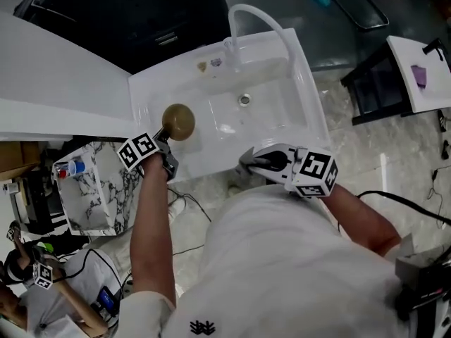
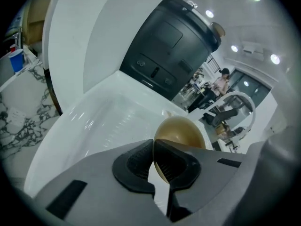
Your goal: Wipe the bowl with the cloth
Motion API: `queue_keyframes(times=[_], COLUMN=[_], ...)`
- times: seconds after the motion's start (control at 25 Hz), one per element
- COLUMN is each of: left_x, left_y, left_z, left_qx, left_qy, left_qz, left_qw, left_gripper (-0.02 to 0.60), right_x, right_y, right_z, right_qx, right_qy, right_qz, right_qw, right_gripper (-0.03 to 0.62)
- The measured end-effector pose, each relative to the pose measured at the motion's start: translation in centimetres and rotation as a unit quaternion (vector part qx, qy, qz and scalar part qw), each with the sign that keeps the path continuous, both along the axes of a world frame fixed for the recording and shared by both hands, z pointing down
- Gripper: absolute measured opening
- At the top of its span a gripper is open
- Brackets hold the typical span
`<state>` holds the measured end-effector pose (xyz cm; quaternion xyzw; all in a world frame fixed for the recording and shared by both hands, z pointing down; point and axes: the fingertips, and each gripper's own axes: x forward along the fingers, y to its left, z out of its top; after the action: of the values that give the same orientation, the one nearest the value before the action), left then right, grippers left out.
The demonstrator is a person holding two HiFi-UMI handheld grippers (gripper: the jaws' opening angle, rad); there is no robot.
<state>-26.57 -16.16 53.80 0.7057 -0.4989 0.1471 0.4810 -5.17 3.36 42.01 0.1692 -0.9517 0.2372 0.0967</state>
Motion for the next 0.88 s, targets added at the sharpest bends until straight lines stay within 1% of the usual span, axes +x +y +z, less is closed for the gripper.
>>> queue_keyframes(times=[0.12,0.28,0.52,0.6,0.88], left_x=[-0.2,-1.0,-2.0,-2.1,-3.0], left_y=[-1.5,-3.0,-5.3,-5.9,-7.3], left_z=[1.6,3.2,5.8,6.5,8.3], left_qx=[-0.019,-0.043,-0.083,-0.091,-0.117], left_qy=[-0.028,-0.053,-0.074,-0.078,-0.114], left_qz=[-0.012,-0.035,-0.075,-0.087,-0.117], left_qw=[0.9994,0.9971,0.9910,0.9890,0.9796], left_gripper=[0.020,0.020,0.020,0.020,0.021], right_x=[1.1,2.2,4.0,4.8,6.5], right_y=[-1.1,-2.6,-5.6,-6.3,-7.1], right_z=[0.3,0.7,1.4,1.7,2.5], right_qx=[-0.003,-0.001,0.002,-0.003,-0.024], right_qy=[0.002,0.003,0.015,0.016,0.018], right_qz=[-0.004,-0.009,-0.028,-0.033,-0.060], right_qw=[1.000,1.000,0.999,0.999,0.998], right_gripper=[0.043,0.043,0.043,0.043,0.043])
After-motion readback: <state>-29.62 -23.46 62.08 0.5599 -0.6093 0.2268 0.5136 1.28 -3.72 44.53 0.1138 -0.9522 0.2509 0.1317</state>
